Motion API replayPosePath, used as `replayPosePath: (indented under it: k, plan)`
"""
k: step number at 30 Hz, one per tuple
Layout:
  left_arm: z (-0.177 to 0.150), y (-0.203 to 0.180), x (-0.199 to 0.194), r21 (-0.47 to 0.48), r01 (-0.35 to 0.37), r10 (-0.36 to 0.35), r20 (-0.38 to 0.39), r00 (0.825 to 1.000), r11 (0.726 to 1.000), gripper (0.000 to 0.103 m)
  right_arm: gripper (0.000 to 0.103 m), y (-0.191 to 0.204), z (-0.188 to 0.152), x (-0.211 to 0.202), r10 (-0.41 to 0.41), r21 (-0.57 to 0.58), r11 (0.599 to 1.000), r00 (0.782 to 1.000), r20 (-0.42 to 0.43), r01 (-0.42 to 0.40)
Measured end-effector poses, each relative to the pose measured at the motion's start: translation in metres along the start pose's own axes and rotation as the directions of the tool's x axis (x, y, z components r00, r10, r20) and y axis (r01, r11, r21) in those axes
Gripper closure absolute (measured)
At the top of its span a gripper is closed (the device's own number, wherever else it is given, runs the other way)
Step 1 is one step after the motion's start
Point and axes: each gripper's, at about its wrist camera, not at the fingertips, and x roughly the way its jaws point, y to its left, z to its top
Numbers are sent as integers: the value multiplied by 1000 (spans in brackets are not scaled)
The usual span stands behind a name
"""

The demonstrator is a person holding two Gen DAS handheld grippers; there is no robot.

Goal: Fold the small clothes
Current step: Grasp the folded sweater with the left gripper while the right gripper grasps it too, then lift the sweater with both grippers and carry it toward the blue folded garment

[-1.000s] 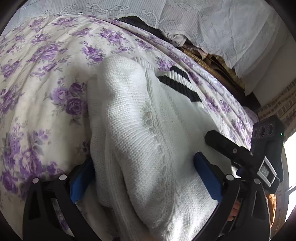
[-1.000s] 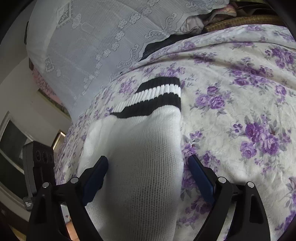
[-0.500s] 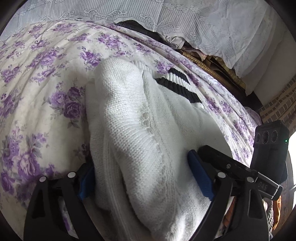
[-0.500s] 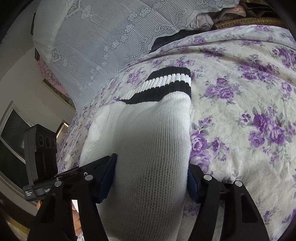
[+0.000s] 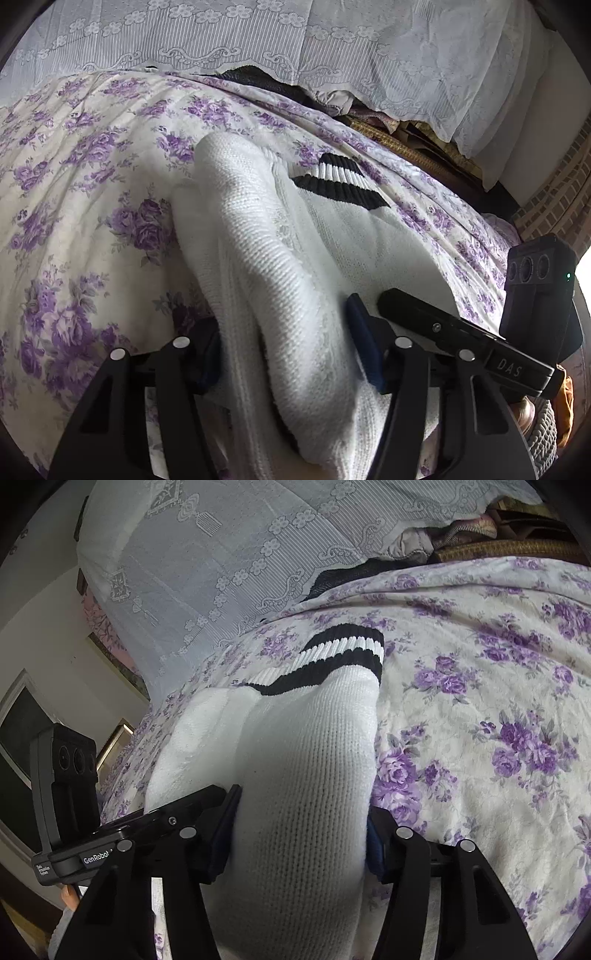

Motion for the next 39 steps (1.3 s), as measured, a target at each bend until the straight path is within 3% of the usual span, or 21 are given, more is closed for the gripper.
replayPosePath:
  k: [6, 7, 8, 10, 15, 17, 18, 20, 22, 29, 39]
  plan:
    - [0, 8, -2, -41, 45, -45, -10, 999, 998, 50, 47, 2, -1, -3, 3, -12, 1000, 1000, 10, -3]
    - [1, 9, -1, -49, 50, -51, -14, 999, 998, 47, 47, 0, -1, -3, 6, -7, 1000, 1000, 8, -6]
    - [1, 11, 3, -59, 42, -44, -27, 999, 997, 33, 47, -1, -1, -2, 8, -1, 1000, 1000, 5, -8]
    - [1, 18, 16, -105, 18, -25, -66, 998, 994, 19, 47, -4, -1, 1, 9, 16, 1000, 1000, -9, -9]
    - [0, 14, 19, -87, 13, -20, -75, 997, 996, 17, 46, -8, -1, 4, 22, 46, 999, 1000, -22, -21]
    - [0, 14, 17, -89, 56, -62, -72, 995, 994, 33, 46, -8, -2, 3, 23, 47, 999, 1000, -19, -23]
    - [-1, 14, 15, -85, 63, -68, -63, 996, 994, 36, 47, -7, -2, 2, 23, 46, 999, 1000, -16, -22]
    - [-3, 9, 8, -60, 60, -62, -32, 998, 996, 49, 48, -3, -2, 0, 18, 33, 999, 1000, -1, -18]
    - [-5, 2, 0, -21, 35, -35, 7, 999, 999, 54, 49, 2, -3, -4, 11, 13, 1000, 1000, 19, -11]
    - [-13, -13, -23, 49, -32, 28, 73, 997, 998, 58, 53, 31, -6, -23, 2, -100, 995, 996, 89, 7]
    - [-48, -19, -80, 59, -152, 143, 134, 981, 987, 58, 53, 78, -37, -39, 37, -204, 979, 996, 75, -21]
